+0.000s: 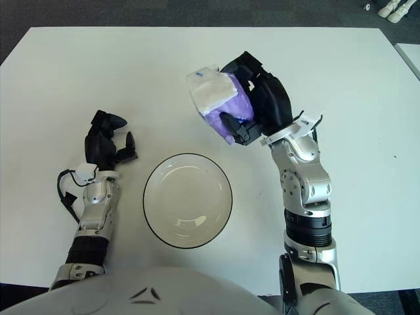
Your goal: Put the tissue paper into the plate.
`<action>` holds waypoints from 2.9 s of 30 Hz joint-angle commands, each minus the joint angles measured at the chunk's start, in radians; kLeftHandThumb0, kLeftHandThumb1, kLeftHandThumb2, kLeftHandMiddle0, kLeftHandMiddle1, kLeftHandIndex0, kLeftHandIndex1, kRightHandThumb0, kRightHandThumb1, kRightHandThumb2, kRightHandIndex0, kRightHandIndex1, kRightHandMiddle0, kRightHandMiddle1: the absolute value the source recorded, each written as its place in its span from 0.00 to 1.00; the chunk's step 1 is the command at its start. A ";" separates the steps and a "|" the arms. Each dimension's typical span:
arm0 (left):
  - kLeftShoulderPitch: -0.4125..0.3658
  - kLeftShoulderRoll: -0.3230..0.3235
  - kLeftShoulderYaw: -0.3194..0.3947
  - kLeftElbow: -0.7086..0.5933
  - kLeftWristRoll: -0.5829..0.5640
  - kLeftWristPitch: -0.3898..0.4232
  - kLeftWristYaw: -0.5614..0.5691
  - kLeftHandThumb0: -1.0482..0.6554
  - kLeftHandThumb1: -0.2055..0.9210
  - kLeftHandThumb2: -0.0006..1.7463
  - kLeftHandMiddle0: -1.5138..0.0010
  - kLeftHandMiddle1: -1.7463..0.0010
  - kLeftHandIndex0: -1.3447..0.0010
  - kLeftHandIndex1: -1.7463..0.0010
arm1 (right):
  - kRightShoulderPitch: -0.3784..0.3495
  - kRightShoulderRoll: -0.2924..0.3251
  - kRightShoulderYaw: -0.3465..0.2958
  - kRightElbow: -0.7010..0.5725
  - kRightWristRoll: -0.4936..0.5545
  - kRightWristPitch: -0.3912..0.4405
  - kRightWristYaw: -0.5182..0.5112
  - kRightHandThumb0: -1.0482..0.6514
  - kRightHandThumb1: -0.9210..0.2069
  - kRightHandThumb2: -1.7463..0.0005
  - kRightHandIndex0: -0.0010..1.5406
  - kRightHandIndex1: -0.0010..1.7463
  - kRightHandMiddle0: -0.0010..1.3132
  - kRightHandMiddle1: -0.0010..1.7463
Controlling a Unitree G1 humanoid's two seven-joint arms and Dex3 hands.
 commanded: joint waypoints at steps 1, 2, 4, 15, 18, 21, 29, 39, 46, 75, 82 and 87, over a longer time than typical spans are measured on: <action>0.088 -0.002 0.014 0.134 0.002 0.026 0.011 0.61 0.39 0.80 0.58 0.04 0.63 0.00 | 0.027 0.004 0.056 0.046 -0.166 -0.246 0.022 0.24 0.83 0.01 0.89 1.00 0.69 1.00; 0.088 -0.002 0.014 0.134 0.002 0.025 0.012 0.61 0.39 0.80 0.58 0.04 0.63 0.00 | 0.031 0.008 0.068 0.059 -0.197 -0.289 0.019 0.24 0.83 0.01 0.89 1.00 0.69 1.00; 0.087 -0.003 0.014 0.134 0.003 0.027 0.012 0.61 0.39 0.80 0.58 0.04 0.63 0.00 | 0.038 0.012 0.081 0.075 -0.239 -0.352 0.016 0.24 0.84 0.00 0.90 1.00 0.69 1.00; 0.086 -0.005 0.013 0.134 0.003 0.028 0.008 0.61 0.39 0.81 0.57 0.03 0.63 0.00 | 0.055 -0.013 0.136 0.088 -0.125 -0.452 0.171 0.23 0.84 0.00 0.89 1.00 0.69 1.00; 0.086 -0.007 0.013 0.133 0.003 0.034 0.010 0.61 0.39 0.81 0.57 0.04 0.63 0.00 | 0.069 -0.009 0.175 0.057 -0.040 -0.377 0.223 0.24 0.83 0.01 0.87 1.00 0.69 1.00; 0.086 -0.007 0.012 0.133 0.005 0.033 0.010 0.61 0.38 0.81 0.57 0.04 0.63 0.00 | 0.068 -0.028 0.195 0.034 0.017 -0.314 0.269 0.25 0.80 0.03 0.86 1.00 0.66 1.00; 0.086 -0.010 0.014 0.135 0.002 0.029 0.011 0.61 0.39 0.81 0.58 0.03 0.63 0.00 | 0.045 -0.093 0.210 0.034 -0.133 -0.402 0.337 0.28 0.74 0.08 0.83 1.00 0.61 1.00; 0.090 -0.009 0.017 0.134 0.001 0.023 0.010 0.61 0.40 0.80 0.59 0.03 0.63 0.00 | 0.016 -0.187 0.236 0.089 -0.331 -0.604 0.385 0.30 0.70 0.12 0.80 1.00 0.58 1.00; 0.093 -0.005 0.018 0.134 0.000 0.017 0.006 0.61 0.40 0.79 0.58 0.04 0.63 0.00 | 0.023 -0.205 0.247 0.103 -0.374 -0.685 0.369 0.30 0.67 0.14 0.80 1.00 0.56 1.00; 0.069 -0.009 0.042 0.180 -0.020 0.051 0.013 0.61 0.43 0.74 0.57 0.13 0.62 0.00 | 0.017 -0.239 0.234 0.192 -0.463 -0.969 0.287 0.08 0.01 0.61 0.00 0.01 0.00 0.03; 0.060 -0.017 0.054 0.194 -0.020 0.032 0.018 0.61 0.46 0.71 0.57 0.16 0.62 0.00 | 0.018 -0.280 0.268 0.172 -0.433 -0.899 0.324 0.02 0.00 0.63 0.00 0.00 0.00 0.00; 0.057 -0.023 0.060 0.201 -0.019 0.022 0.026 0.61 0.47 0.70 0.57 0.16 0.62 0.00 | 0.029 -0.319 0.293 0.126 -0.367 -0.781 0.376 0.00 0.00 0.64 0.00 0.00 0.00 0.00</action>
